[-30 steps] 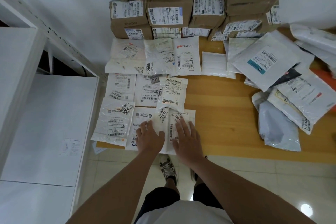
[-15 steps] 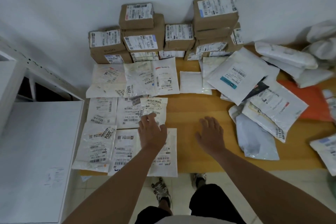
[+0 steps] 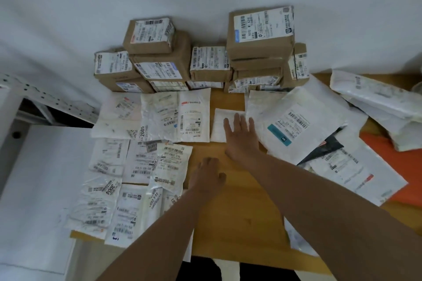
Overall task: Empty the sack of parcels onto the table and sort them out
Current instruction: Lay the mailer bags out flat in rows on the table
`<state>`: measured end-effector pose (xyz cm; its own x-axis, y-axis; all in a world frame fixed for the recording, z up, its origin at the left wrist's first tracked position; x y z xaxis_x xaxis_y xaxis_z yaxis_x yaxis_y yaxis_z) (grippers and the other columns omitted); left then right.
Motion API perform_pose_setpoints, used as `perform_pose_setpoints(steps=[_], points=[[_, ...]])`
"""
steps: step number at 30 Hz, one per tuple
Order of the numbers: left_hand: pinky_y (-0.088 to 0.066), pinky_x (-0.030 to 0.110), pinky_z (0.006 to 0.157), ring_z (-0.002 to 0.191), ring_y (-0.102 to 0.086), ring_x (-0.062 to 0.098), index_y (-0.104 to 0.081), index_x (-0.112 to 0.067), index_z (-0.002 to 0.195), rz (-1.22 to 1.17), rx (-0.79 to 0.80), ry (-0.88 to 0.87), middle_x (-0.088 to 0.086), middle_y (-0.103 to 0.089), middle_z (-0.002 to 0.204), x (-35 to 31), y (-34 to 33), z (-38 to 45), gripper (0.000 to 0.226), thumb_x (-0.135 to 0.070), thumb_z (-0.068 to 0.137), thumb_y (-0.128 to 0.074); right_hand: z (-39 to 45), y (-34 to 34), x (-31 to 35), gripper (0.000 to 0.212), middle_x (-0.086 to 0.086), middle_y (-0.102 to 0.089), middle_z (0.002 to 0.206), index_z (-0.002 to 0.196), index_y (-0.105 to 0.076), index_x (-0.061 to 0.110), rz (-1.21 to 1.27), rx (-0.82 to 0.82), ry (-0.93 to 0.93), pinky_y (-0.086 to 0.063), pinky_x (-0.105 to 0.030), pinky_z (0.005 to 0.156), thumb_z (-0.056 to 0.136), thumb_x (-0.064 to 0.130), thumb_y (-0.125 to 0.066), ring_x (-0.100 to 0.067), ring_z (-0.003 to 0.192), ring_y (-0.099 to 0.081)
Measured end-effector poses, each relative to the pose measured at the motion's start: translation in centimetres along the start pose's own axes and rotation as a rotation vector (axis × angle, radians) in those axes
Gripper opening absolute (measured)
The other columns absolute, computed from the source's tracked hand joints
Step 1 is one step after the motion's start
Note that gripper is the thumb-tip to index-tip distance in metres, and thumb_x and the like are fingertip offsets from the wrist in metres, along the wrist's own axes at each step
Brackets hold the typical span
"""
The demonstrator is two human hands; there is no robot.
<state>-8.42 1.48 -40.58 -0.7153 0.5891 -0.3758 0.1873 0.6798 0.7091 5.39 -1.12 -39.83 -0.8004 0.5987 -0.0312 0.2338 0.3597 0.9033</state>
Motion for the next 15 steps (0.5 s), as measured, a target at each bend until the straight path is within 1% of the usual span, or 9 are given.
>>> perform_pose_setpoints(steps=[2,4,6,8,10,12,13,14,15], points=[[-0.036,0.043,0.11,0.142,-0.028,0.027,-0.028,-0.018,0.15,-0.011,0.06,0.038,0.005,-0.018,0.159,0.1,-0.4,0.7,0.06,-0.034,0.096,-0.048,0.9,-0.4,-0.4,0.082,-0.03,-0.004,0.159,0.155,0.01,0.013,-0.077,0.051,-0.01,0.01,-0.059,0.117,0.096,0.027,-0.045,-0.043,0.148,-0.005],[-0.035,0.044,0.111,0.143,-0.026,0.028,-0.025,-0.017,0.151,-0.033,0.105,0.078,0.005,-0.013,0.161,0.4,-0.5,1.4,0.062,-0.034,0.096,-0.047,1.6,-0.5,-0.7,0.079,-0.033,-0.019,0.154,0.155,0.009,0.011,-0.117,0.049,-0.016,0.004,-0.059,0.118,0.098,0.027,-0.043,-0.043,0.144,-0.019],[-0.039,0.043,0.108,0.139,-0.033,0.029,-0.027,-0.014,0.148,-0.025,0.113,0.077,0.007,-0.018,0.158,0.4,-0.4,1.9,0.059,-0.033,0.096,-0.046,2.0,-0.1,-0.7,0.076,-0.031,-0.035,0.146,0.155,0.005,0.009,-0.113,0.02,-0.015,-0.003,-0.056,0.119,0.098,0.024,-0.043,-0.041,0.137,-0.033],[-0.042,0.044,0.103,0.133,-0.039,0.03,-0.031,-0.011,0.145,0.008,0.122,0.073,0.009,-0.023,0.155,0.4,-0.2,2.2,0.057,-0.034,0.095,-0.046,2.0,0.6,-0.8,0.07,-0.024,-0.051,0.135,0.155,-0.001,0.009,-0.061,-0.026,-0.025,-0.011,-0.053,0.119,0.098,0.021,-0.041,-0.037,0.127,-0.047],[-0.046,0.044,0.099,0.126,-0.045,0.03,-0.035,-0.01,0.142,0.022,0.154,0.088,0.01,-0.026,0.153,0.4,-0.2,2.6,0.056,-0.037,0.094,-0.045,1.8,1.8,-1.5,0.065,-0.015,-0.061,0.125,0.154,-0.012,0.009,0.043,-0.083,-0.073,-0.021,-0.048,0.115,0.097,0.019,-0.041,-0.032,0.117,-0.056],[-0.049,0.044,0.096,0.121,-0.048,0.03,-0.04,-0.009,0.138,0.046,0.188,0.109,0.011,-0.028,0.15,0.3,-0.2,2.8,0.055,-0.039,0.093,-0.044,1.7,3.1,-2.4,0.051,-0.007,-0.066,0.109,0.145,-0.036,0.012,0.171,-0.163,-0.143,-0.031,-0.043,0.102,0.094,0.018,-0.043,-0.027,0.102,-0.062],[-0.049,0.044,0.094,0.119,-0.05,0.03,-0.044,-0.009,0.134,0.055,0.2,0.108,0.012,-0.031,0.149,0.2,-0.2,2.9,0.053,-0.04,0.092,-0.043,1.5,3.7,-3.0,0.041,-0.004,-0.067,0.101,0.135,-0.046,0.014,0.264,-0.218,-0.197,-0.032,-0.041,0.095,0.095,0.019,-0.043,-0.025,0.094,-0.062],[-0.05,0.043,0.093,0.117,-0.051,0.03,-0.047,-0.009,0.13,0.052,0.201,0.112,0.013,-0.036,0.146,0.0,-0.1,2.9,0.051,-0.041,0.091,-0.043,1.4,4.2,-3.6,0.034,-0.003,-0.067,0.097,0.128,-0.051,0.015,0.378,-0.255,-0.26,-0.03,-0.04,0.092,0.095,0.021,-0.041,-0.025,0.091,-0.062],[-0.049,0.04,0.092,0.114,-0.053,0.029,-0.05,-0.009,0.126,0.04,0.183,0.116,0.012,-0.04,0.141,0.0,0.0,3.1,0.048,-0.041,0.091,-0.043,1.2,4.5,-4.1,0.033,-0.004,-0.068,0.099,0.126,-0.053,0.016,0.5,-0.275,-0.321,-0.03,-0.04,0.092,0.097,0.022,-0.04,-0.026,0.093,-0.062]])
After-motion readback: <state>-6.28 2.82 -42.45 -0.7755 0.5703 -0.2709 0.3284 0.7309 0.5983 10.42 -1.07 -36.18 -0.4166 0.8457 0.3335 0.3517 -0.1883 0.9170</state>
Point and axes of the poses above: each hand's wrist, its own z-axis towards the middle knuckle, its own y-axis out of the back of the hand, x = y × z, the point moved 7 cm from there along z, towards the middle knuckle
